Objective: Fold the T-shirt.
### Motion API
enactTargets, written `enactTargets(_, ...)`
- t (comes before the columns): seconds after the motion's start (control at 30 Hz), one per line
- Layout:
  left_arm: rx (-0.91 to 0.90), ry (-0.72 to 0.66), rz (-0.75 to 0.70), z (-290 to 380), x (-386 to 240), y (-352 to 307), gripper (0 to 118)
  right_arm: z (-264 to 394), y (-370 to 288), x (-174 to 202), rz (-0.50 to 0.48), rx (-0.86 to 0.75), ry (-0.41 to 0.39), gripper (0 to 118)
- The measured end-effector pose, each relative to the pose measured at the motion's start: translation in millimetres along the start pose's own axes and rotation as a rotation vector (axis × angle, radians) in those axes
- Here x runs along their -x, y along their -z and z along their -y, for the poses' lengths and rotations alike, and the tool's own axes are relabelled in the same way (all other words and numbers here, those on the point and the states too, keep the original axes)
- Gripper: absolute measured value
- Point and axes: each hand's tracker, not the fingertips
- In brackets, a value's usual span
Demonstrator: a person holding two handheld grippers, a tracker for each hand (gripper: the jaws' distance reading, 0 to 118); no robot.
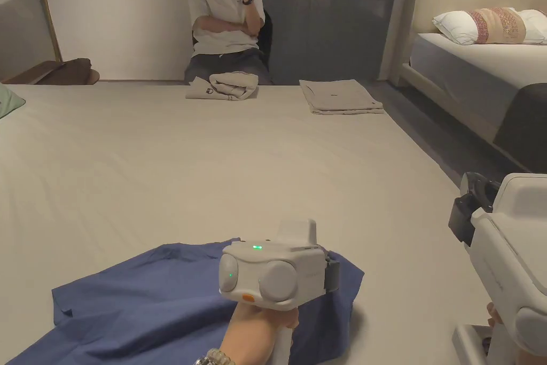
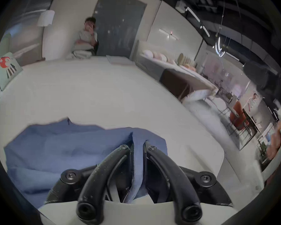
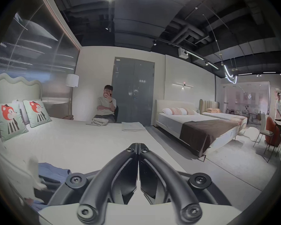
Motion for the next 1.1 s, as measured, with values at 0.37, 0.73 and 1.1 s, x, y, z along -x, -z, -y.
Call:
enactTargets(0.37,0.168,-0.065,-0.002,44,7,54,5,15,2,-9,0.018,0.042,0.002,0)
enactTargets(0.73,-0.23,-0.018,-0.113,17,61,-78,108,6,-5,17,-0.047,0.01,0.002,0)
enactTargets(1.1,-0.518,-0.019,-0.618,49,163,-258,35,0,-6,67,-0.156,-0.017,0.027,0)
